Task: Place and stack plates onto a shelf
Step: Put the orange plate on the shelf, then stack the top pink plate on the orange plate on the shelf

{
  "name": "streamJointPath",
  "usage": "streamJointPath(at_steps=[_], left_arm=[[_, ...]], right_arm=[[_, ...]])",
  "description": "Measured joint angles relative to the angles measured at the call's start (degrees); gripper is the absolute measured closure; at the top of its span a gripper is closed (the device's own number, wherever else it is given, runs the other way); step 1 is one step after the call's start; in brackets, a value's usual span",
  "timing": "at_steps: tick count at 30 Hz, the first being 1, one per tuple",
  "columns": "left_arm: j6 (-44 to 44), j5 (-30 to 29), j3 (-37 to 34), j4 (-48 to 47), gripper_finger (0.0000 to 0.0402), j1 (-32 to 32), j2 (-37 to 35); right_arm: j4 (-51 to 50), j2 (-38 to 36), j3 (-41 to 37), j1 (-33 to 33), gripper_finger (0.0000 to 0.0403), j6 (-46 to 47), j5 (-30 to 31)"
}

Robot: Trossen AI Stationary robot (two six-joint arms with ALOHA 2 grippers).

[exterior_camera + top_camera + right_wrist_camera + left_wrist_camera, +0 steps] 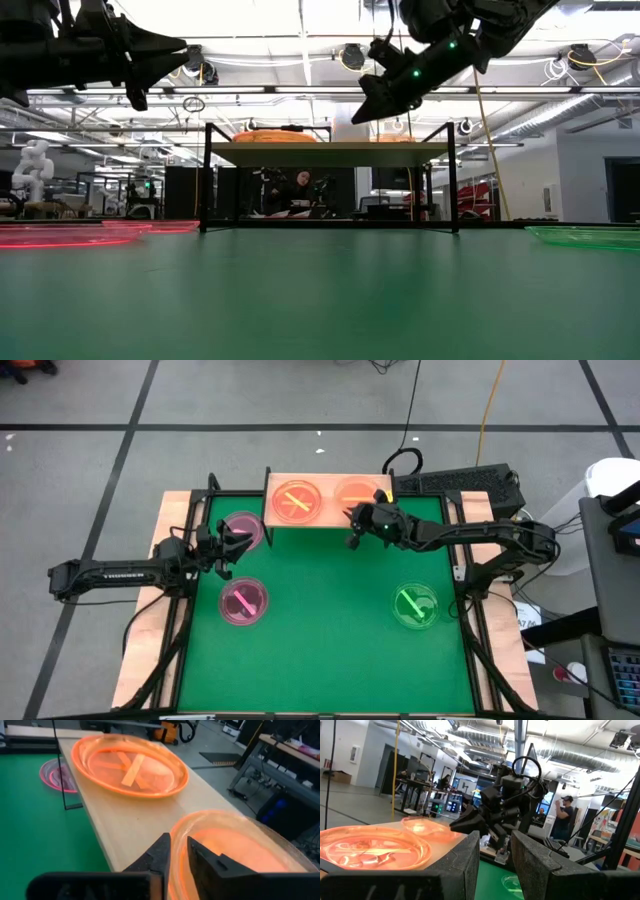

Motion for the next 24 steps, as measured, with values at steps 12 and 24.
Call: streamJointPath(at_steps=[12,24], left_arm=[[-1.07,0.77,-0.02,-1.42,0.0284,-0.07,0.0],[4.31,2.51,4.93,-13.25,0.0284,-0.13,0.0]], right_arm=[[3.33,-2.79,0.0,1.74,0.0294,2.18,-7.24],[4.9,-22.09,0.04,15.26,0.0294,-0.58,-13.63]])
